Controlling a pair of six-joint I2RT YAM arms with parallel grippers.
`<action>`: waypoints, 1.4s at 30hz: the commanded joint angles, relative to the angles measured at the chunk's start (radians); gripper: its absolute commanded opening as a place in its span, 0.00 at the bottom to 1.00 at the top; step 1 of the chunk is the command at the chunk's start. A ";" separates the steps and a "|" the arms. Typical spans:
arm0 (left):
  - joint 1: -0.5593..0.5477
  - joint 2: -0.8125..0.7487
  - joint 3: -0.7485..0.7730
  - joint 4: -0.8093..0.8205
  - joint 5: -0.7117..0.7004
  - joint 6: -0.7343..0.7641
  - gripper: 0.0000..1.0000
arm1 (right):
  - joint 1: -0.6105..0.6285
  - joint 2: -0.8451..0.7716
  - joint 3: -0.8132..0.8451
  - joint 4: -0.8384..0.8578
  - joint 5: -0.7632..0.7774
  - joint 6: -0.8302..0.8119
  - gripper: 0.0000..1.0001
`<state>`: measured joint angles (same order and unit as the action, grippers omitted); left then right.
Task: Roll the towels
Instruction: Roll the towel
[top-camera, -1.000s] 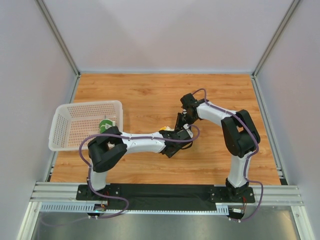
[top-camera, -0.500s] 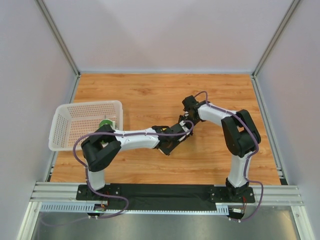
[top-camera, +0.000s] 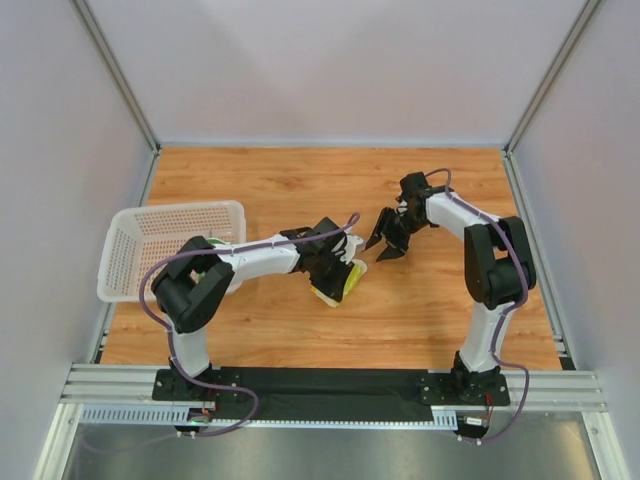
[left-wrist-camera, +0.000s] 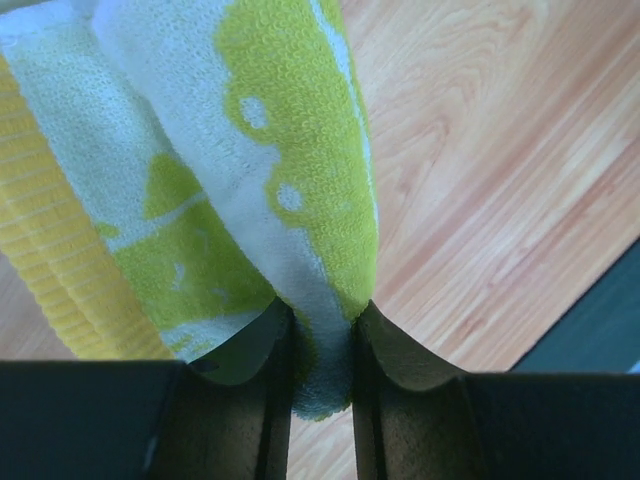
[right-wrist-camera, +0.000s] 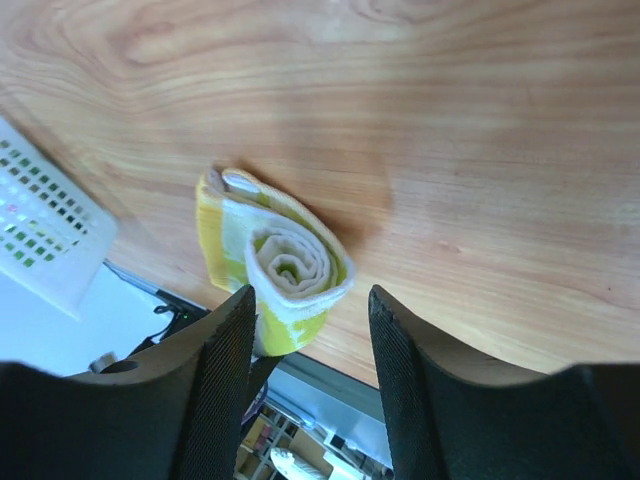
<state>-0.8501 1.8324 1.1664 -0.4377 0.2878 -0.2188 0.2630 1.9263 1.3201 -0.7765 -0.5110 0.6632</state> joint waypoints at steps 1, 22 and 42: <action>0.032 0.037 0.041 -0.006 0.198 -0.034 0.00 | -0.010 -0.056 0.033 0.034 -0.081 -0.027 0.51; 0.233 0.153 -0.023 0.134 0.557 -0.214 0.00 | 0.067 -0.151 -0.314 0.460 -0.228 0.035 0.58; 0.269 0.176 -0.097 0.238 0.536 -0.265 0.00 | 0.117 0.026 -0.225 0.461 -0.218 0.000 0.22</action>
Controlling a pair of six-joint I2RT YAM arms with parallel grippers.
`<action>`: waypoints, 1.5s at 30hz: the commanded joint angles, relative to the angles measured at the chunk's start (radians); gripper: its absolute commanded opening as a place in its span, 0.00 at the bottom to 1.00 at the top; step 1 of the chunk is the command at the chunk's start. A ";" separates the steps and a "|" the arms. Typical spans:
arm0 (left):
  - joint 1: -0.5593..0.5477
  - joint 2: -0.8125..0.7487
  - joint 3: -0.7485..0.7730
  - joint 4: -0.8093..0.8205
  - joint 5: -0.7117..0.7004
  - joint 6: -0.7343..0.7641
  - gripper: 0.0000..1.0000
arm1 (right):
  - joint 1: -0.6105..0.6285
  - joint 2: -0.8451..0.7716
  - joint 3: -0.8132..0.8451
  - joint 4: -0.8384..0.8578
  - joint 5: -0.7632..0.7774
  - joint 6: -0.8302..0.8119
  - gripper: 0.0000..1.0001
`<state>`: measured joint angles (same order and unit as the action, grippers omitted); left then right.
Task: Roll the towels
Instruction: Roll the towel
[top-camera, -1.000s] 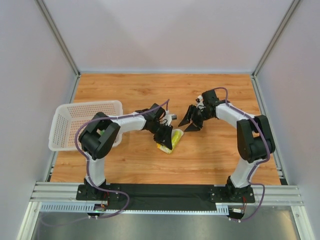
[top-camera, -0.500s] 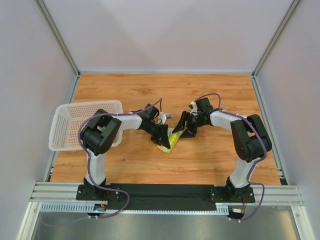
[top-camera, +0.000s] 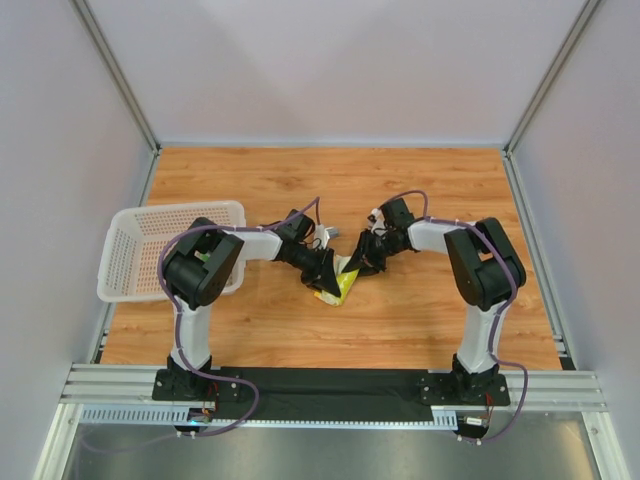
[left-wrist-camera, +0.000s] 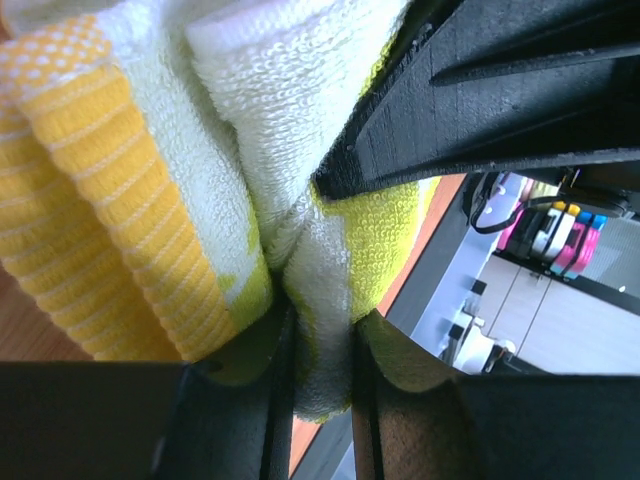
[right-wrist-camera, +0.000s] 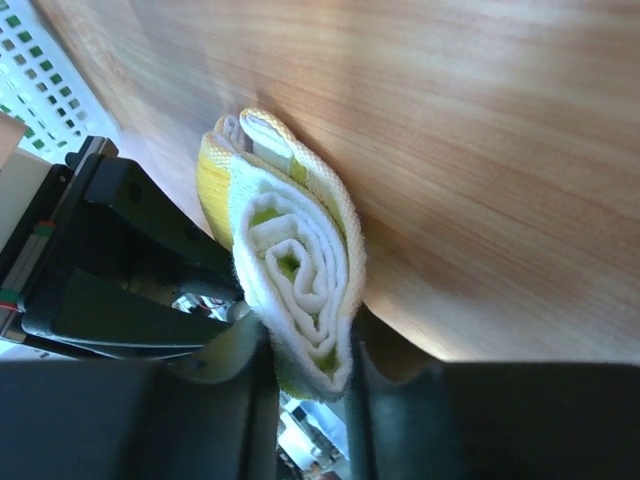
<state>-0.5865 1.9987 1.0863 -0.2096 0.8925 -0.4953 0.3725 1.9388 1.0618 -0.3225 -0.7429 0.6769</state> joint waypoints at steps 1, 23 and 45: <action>0.005 -0.006 -0.016 -0.003 -0.095 0.017 0.03 | 0.009 0.012 0.038 -0.004 0.020 -0.019 0.19; -0.030 -0.256 0.075 -0.286 -0.540 0.196 0.57 | 0.048 0.054 0.224 -0.317 0.137 -0.063 0.04; -0.334 -0.296 0.162 -0.343 -0.816 0.256 0.63 | 0.086 0.081 0.299 -0.405 0.158 -0.054 0.02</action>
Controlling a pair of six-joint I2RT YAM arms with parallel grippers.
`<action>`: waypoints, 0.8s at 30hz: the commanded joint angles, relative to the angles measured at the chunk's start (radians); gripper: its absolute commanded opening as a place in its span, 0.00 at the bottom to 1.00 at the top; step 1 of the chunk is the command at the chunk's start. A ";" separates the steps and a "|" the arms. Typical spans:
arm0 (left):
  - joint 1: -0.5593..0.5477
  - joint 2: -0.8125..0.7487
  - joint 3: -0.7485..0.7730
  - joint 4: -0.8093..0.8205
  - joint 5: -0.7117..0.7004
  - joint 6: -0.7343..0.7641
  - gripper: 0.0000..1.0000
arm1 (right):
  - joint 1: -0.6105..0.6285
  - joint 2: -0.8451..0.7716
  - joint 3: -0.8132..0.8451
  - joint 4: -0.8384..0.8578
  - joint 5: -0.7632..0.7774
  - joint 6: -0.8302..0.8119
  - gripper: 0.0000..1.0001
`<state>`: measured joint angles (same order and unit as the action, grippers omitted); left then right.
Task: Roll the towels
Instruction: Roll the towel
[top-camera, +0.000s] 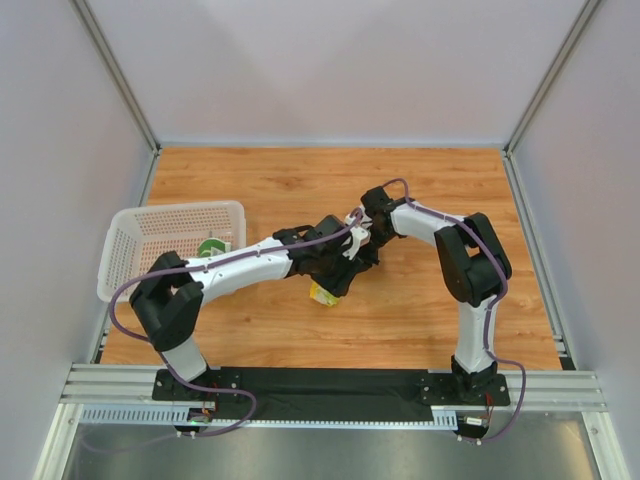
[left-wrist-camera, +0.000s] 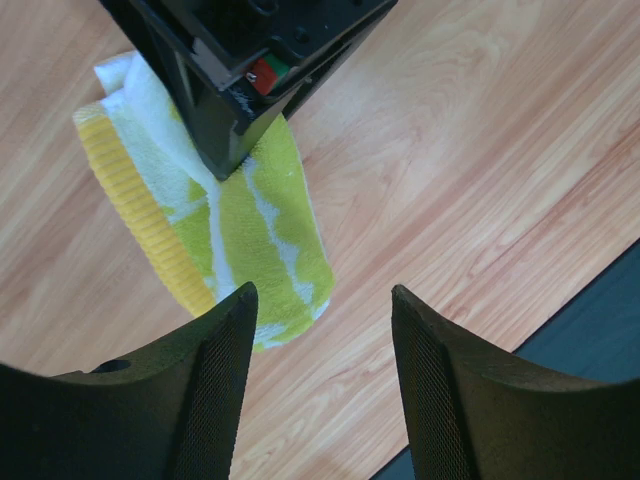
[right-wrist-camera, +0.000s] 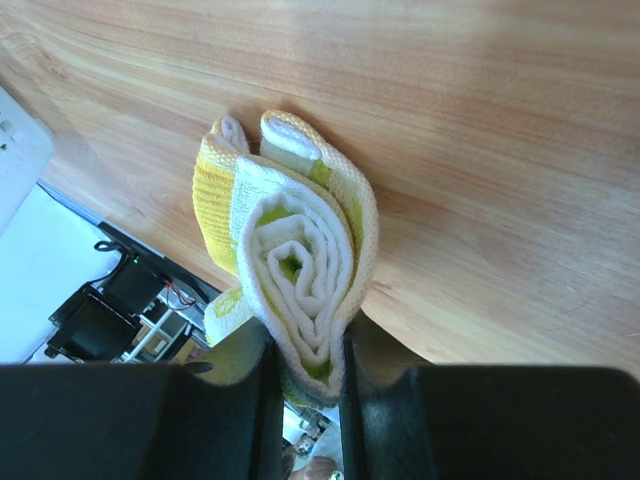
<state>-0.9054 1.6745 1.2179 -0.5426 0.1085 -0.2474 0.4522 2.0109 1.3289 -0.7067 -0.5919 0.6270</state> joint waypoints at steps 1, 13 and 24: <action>-0.016 0.037 0.029 -0.011 -0.029 0.005 0.63 | 0.006 0.008 0.030 -0.019 0.006 -0.003 0.02; -0.049 0.162 -0.009 -0.016 -0.095 -0.056 0.59 | 0.017 0.009 0.024 -0.022 -0.003 0.007 0.01; -0.082 0.174 -0.020 -0.086 -0.388 -0.070 0.61 | 0.017 0.011 0.027 -0.031 -0.017 0.010 0.01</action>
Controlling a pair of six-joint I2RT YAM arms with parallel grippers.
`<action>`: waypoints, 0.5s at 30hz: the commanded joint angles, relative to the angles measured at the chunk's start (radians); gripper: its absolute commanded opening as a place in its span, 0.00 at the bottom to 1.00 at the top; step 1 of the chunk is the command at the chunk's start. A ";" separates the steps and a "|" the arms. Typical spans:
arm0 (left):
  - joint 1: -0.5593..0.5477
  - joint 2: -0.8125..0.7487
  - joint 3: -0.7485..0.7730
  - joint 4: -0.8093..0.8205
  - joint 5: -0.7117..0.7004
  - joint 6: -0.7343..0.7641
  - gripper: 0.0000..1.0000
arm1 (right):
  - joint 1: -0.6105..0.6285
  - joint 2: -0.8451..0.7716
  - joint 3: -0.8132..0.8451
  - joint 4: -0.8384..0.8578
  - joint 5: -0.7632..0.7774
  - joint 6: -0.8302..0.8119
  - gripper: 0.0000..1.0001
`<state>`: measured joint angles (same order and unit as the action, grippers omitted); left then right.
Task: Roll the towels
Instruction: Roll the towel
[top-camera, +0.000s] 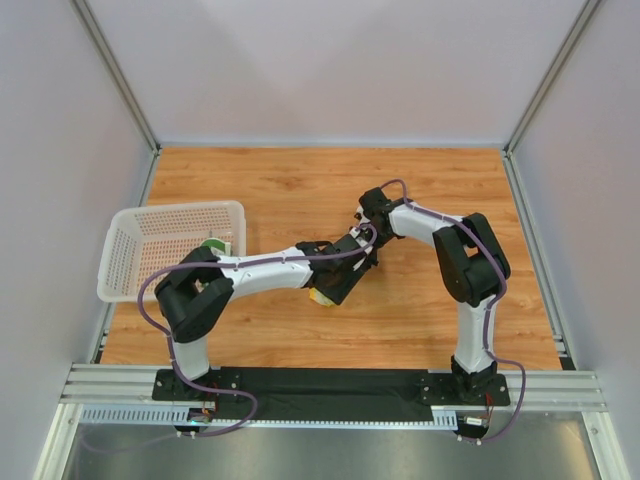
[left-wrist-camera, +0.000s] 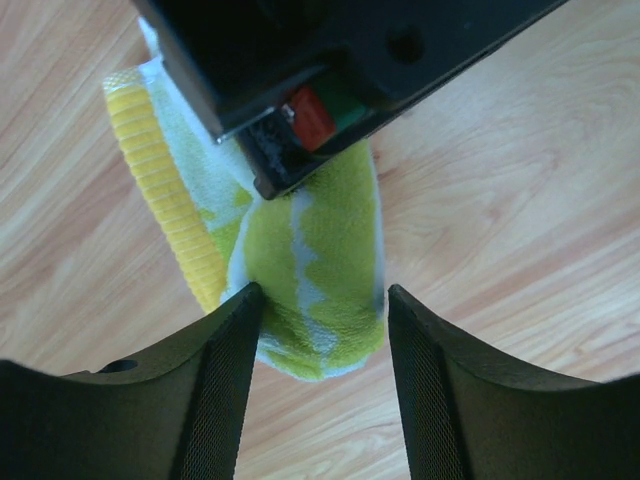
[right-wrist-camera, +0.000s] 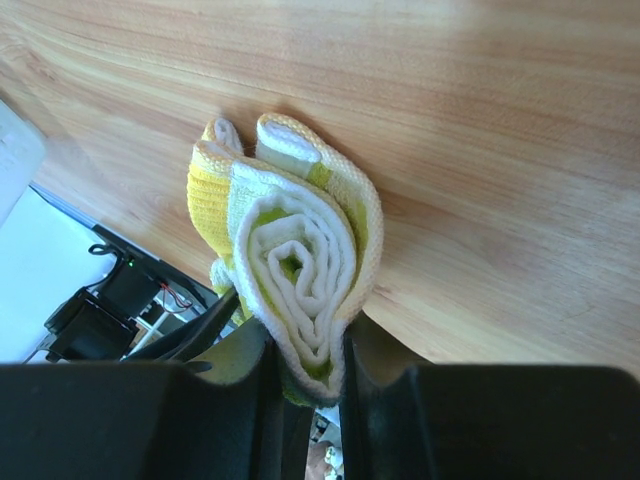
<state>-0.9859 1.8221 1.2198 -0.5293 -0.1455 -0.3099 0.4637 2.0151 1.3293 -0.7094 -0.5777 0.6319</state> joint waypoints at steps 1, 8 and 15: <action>-0.007 0.038 -0.017 -0.107 -0.134 -0.006 0.61 | 0.006 0.008 0.027 -0.028 -0.033 0.005 0.01; -0.014 0.086 -0.049 -0.084 -0.121 -0.003 0.50 | 0.004 0.014 0.041 -0.038 -0.040 0.000 0.01; -0.013 0.068 -0.056 -0.070 -0.083 0.009 0.00 | -0.005 0.024 0.041 -0.053 -0.040 -0.003 0.02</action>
<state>-1.0096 1.8523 1.2125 -0.5232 -0.2386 -0.3115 0.4637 2.0274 1.3426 -0.7193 -0.5896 0.6315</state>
